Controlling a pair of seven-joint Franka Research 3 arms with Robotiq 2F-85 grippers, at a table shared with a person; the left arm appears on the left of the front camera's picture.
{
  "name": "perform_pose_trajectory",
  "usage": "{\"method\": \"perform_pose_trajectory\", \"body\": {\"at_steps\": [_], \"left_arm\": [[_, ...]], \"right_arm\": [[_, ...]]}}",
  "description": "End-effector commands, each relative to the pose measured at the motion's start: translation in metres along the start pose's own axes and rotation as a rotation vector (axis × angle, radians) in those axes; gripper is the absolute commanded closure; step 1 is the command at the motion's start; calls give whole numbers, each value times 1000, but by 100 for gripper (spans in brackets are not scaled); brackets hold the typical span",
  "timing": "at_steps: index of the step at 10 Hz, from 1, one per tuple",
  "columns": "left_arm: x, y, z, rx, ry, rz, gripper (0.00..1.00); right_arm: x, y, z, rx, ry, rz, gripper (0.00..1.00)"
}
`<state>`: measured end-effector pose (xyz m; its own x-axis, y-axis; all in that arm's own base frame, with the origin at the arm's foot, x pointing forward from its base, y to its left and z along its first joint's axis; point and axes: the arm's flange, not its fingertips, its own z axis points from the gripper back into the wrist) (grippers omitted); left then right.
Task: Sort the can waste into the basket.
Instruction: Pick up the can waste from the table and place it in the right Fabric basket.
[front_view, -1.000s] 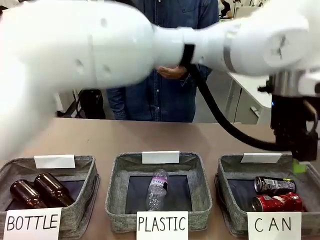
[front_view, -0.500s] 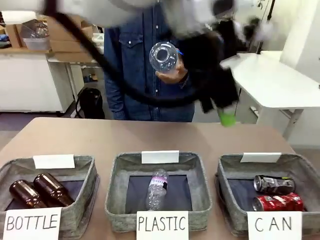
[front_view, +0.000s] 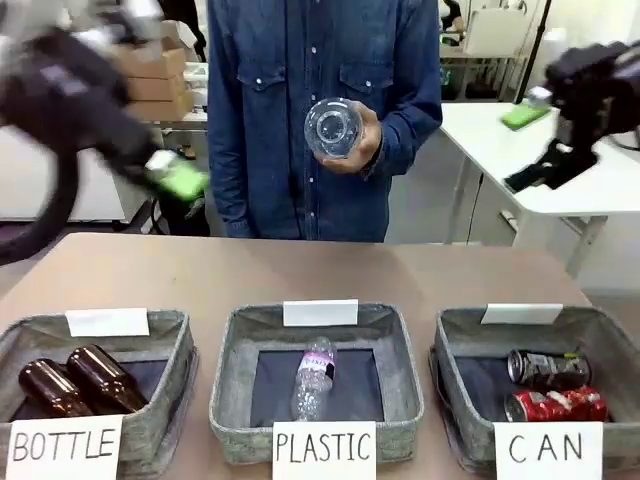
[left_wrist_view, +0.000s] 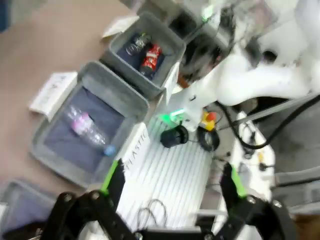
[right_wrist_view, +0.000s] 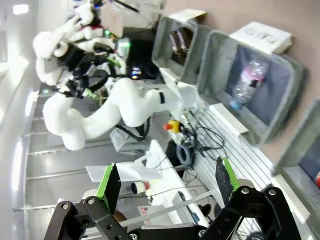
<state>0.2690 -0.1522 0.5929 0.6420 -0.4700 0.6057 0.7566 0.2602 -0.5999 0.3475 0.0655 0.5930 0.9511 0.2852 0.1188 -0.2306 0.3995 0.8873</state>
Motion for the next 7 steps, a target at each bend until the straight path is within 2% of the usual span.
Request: {"method": "perform_pose_trajectory", "body": {"at_steps": [1,2,3,4,5,6,7], "left_arm": [[-55,35,57,-169,-141,387,1],[-83,66,81,-237,-250,581,1],[-114,92,100,-274,-371,712,1],[-141,110,114,-310,-458,749,1],[-103,70,91,-188,-178,441,1],[-103,70,91,-188,-178,441,1],[-103,70,91,-188,-178,441,1]], "right_arm": [[11,5,-16,111,-87,-37,0],[15,4,-14,173,-132,-40,0],[16,0,-5,226,-163,-41,0],[17,-7,7,177,-223,-63,0],[17,-16,25,167,-267,-113,0],[17,-5,-1,175,-147,-30,0],[17,-5,-1,175,-147,-30,0]]}}
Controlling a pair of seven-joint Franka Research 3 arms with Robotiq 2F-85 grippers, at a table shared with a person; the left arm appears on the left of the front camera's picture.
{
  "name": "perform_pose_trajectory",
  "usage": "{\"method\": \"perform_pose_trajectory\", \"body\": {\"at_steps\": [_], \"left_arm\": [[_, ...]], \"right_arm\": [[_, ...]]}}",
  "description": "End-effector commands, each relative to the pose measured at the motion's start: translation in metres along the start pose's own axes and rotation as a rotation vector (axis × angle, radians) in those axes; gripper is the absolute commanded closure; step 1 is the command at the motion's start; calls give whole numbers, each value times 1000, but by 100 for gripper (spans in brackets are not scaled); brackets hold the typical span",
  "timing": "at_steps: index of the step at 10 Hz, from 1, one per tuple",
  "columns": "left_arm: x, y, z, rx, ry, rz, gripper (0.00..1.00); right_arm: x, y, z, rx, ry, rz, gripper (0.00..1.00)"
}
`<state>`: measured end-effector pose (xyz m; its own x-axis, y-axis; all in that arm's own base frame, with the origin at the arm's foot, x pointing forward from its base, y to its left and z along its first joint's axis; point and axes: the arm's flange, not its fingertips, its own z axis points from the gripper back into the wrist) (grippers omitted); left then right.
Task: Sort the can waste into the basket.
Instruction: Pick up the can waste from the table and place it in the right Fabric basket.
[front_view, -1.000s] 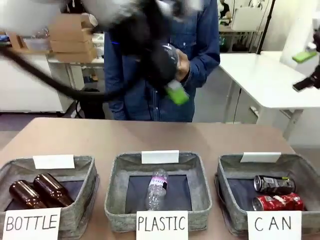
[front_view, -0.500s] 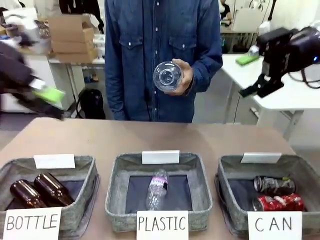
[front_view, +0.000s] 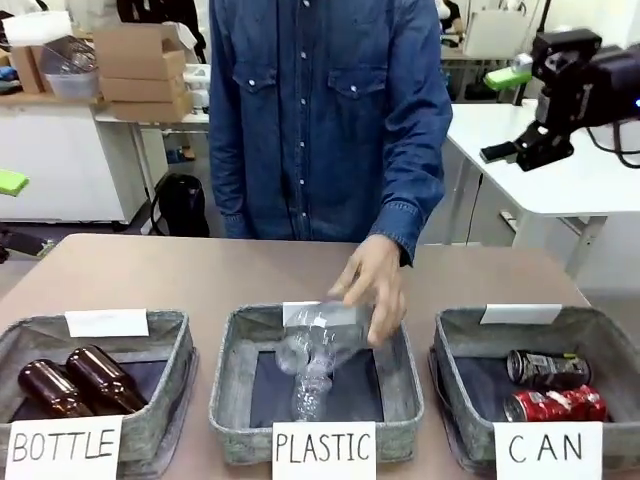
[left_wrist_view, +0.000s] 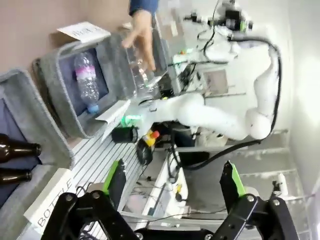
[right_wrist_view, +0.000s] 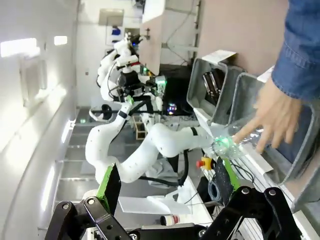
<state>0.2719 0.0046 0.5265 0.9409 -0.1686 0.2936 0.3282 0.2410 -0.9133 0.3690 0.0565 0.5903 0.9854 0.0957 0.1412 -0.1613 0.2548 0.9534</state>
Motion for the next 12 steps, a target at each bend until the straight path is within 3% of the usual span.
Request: {"method": "perform_pose_trajectory", "body": {"at_steps": [1,12], "left_arm": [[0,-14,-10,8,12,-60,1],[0,-14,-10,8,12,-60,1]], "right_arm": [[-3,4,-12,8,43,15,0],[-3,4,-12,8,43,15,0]]}}
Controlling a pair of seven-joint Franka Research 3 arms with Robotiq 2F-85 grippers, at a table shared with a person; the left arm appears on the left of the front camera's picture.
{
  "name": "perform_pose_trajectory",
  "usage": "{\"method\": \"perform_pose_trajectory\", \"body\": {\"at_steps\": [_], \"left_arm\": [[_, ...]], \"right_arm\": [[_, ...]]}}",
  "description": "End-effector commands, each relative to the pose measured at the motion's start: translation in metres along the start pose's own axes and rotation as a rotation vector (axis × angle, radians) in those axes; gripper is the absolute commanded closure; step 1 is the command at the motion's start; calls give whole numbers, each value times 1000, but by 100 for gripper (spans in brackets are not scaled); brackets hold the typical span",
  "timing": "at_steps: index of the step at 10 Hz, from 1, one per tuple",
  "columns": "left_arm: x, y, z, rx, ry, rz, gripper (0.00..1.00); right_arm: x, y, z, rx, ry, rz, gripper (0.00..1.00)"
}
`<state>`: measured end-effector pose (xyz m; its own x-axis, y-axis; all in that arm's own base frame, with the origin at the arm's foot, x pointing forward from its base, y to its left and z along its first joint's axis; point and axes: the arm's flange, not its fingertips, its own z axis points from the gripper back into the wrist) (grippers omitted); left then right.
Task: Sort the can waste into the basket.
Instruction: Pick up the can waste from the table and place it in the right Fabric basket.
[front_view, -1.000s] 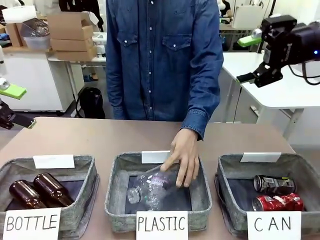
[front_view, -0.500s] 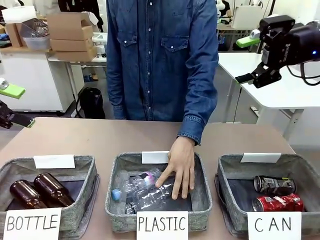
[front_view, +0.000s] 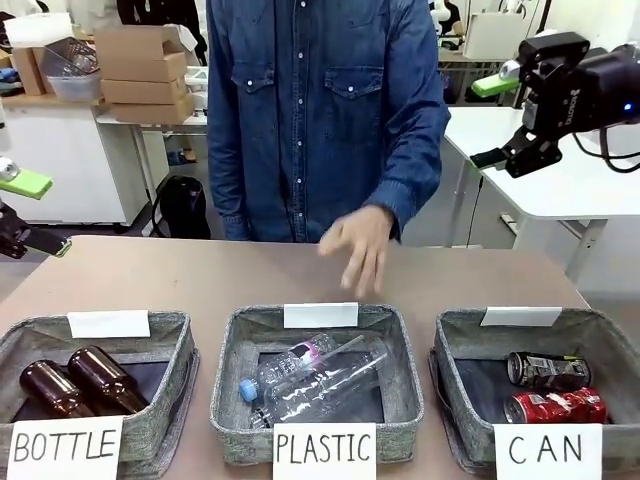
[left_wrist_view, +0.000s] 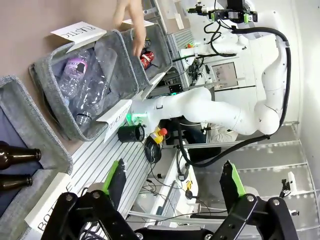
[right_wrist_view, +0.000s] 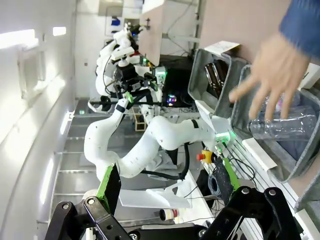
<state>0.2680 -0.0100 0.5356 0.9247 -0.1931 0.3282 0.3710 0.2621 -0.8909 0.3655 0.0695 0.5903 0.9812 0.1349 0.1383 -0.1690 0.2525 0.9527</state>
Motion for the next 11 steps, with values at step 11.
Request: {"method": "perform_pose_trajectory", "body": {"at_steps": [11], "left_arm": [[-1,-1,1,-23,-3,-17,1]], "right_arm": [[0,0,0,7,4,7,0]]}}
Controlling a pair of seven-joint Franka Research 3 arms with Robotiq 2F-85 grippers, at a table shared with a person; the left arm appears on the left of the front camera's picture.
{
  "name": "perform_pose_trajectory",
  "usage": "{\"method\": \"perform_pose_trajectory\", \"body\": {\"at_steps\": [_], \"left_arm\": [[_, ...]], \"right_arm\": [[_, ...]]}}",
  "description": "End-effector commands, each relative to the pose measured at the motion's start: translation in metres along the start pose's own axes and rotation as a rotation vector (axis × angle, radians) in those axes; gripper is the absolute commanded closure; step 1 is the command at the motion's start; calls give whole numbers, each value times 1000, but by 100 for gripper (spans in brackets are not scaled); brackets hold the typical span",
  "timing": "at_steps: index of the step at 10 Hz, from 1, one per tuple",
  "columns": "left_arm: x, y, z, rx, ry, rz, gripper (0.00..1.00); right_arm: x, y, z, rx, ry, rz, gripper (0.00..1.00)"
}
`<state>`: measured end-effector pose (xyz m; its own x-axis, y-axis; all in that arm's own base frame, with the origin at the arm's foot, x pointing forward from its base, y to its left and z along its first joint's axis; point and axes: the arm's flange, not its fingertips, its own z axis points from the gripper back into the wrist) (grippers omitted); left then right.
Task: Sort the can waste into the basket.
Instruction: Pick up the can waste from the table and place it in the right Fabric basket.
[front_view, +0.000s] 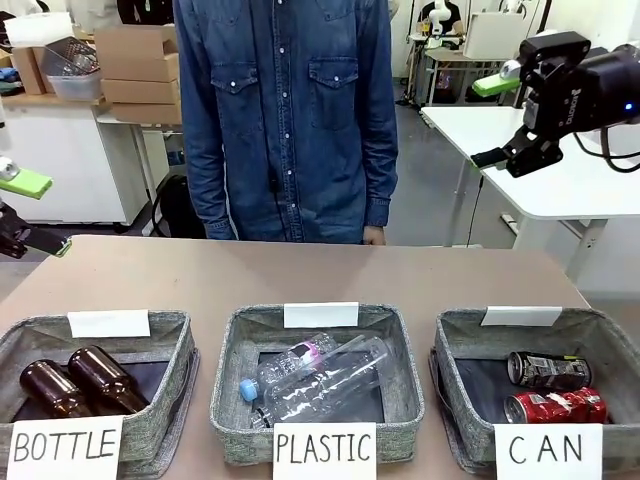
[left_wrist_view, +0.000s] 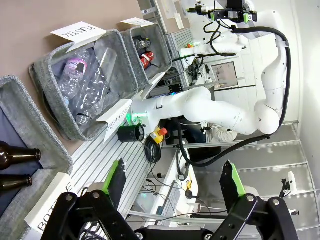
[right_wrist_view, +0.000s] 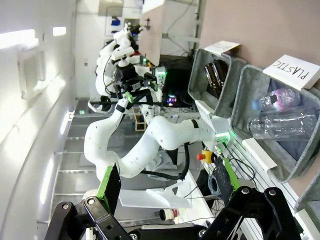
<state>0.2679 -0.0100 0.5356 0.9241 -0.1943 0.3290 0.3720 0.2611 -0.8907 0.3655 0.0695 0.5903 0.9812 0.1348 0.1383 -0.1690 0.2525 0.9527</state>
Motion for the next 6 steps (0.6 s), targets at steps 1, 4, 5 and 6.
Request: {"method": "perform_pose_trajectory", "body": {"at_steps": [1,4,5,6], "left_arm": [[-1,0,1,-22,-4,-15,1],[-1,0,1,-22,-4,-15,1],[-1,0,1,-22,-4,-15,1],[-1,0,1,-22,-4,-15,1]], "right_arm": [[0,0,0,7,4,7,0],[0,0,0,7,4,7,0],[0,0,0,7,4,7,0],[0,0,0,7,4,7,0]]}}
